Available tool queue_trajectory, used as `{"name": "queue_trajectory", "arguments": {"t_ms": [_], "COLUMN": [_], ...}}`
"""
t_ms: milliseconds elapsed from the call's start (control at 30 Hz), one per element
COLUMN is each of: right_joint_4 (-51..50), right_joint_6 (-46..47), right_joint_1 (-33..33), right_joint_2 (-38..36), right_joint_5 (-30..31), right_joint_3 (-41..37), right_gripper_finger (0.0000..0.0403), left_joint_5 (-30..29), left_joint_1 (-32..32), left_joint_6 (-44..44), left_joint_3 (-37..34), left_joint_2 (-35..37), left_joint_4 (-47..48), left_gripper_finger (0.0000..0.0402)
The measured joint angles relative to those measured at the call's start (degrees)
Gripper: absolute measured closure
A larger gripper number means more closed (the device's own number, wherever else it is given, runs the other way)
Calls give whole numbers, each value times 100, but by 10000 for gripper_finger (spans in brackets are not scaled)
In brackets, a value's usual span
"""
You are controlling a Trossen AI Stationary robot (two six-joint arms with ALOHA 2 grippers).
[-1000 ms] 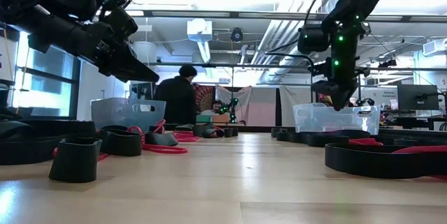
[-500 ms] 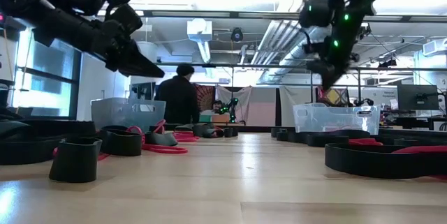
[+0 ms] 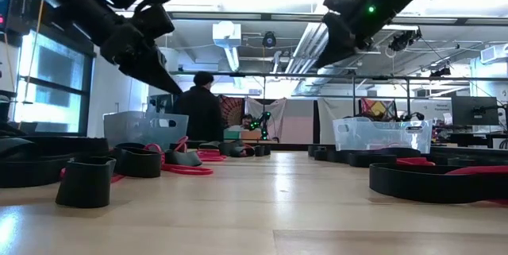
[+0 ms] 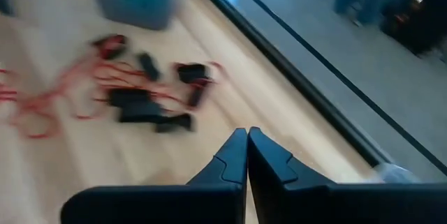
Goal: Sort rubber bands into baskets
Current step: Put the red rubber band into the transparent bin
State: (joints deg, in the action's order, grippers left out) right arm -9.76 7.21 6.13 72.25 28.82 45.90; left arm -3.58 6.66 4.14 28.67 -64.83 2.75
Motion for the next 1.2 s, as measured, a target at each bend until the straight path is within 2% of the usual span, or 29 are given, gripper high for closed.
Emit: {"name": "queue_trajectory", "arguments": {"t_ms": [133,267,433,567,900,1100,1200], "right_joint_4": [980,1639,1761,1751,1726,1677,1667], "right_joint_6": [43,187,178,177,151,150,150], "right_joint_1": [-420,-818,-1268,-1478,-1632,-1632,-1632], "right_joint_2": [2,4,4,4,4,4,4], "right_joint_5": [-1,123,577,679,813,813,813], "right_joint_3": [-529,-846,-912,-912,-912,-912,-912], "right_gripper_finger": [402,403,403,403,403,403,403], "left_joint_5": [95,-230,-990,-1528,-1943,-2713,-2855], "left_joint_1": [-2,-2,-2,-2,11,16,86], "left_joint_6": [149,110,458,1042,2829,3774,4079], "left_joint_3": [400,839,1362,1779,2471,2785,2943], "left_joint_2": [-462,-1085,-1735,-2105,-2846,-3395,-3635], "left_joint_4": [593,1081,1563,1968,2836,2949,3064], "left_gripper_finger": [401,401,392,366,287,278,277]}}
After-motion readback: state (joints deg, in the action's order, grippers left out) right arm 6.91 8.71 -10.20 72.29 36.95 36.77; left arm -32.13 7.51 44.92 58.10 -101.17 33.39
